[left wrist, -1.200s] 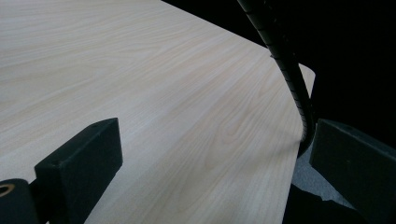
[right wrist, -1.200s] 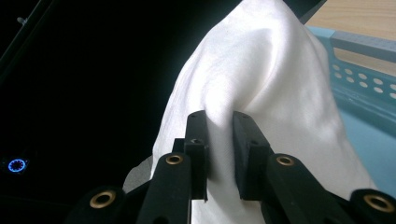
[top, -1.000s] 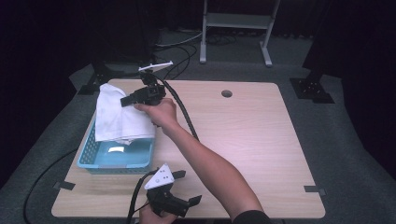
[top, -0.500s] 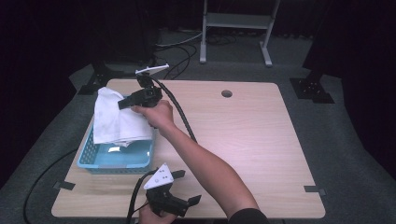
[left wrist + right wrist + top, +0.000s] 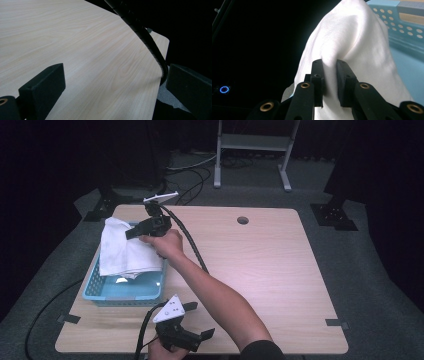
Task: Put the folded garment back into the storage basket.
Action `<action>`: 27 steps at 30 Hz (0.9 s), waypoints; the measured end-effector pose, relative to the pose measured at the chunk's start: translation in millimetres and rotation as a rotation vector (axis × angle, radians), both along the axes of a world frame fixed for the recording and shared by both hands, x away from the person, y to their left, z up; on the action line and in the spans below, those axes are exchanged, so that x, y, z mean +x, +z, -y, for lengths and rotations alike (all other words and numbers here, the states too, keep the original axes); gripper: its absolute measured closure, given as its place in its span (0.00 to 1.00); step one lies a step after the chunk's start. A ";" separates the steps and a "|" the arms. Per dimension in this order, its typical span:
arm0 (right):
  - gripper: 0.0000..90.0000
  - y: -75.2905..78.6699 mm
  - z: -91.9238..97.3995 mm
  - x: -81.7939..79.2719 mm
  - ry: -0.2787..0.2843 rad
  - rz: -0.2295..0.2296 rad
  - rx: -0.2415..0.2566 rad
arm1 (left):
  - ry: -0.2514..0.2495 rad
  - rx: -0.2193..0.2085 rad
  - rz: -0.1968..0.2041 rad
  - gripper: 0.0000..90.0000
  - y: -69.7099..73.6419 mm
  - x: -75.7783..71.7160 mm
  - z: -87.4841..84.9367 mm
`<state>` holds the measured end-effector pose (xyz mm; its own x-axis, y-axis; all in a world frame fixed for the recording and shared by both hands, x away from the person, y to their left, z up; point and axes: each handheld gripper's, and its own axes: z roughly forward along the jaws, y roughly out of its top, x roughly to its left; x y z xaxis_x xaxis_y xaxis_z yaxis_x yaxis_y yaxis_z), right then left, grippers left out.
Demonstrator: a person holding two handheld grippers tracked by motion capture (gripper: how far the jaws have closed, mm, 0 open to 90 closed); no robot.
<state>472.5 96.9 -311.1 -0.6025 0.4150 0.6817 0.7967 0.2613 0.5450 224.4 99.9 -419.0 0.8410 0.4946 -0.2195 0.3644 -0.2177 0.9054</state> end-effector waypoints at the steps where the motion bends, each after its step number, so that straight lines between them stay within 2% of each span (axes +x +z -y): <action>1: 0.86 -1.2 -0.5 0.6 -0.001 0.000 0.003 | 0.001 -0.002 -0.001 0.02 0.1 -0.1 0.1; 27: 0.86 -21.5 -8.1 9.6 -0.010 -0.036 -0.030 | 0.001 -0.012 -0.004 0.02 0.6 0.3 -1.4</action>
<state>482.1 105.0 -332.7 -0.5738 0.4414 0.6899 0.8181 0.2691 0.5082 224.7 101.3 -418.3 0.8397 0.4922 -0.2292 0.3684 -0.2064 0.9065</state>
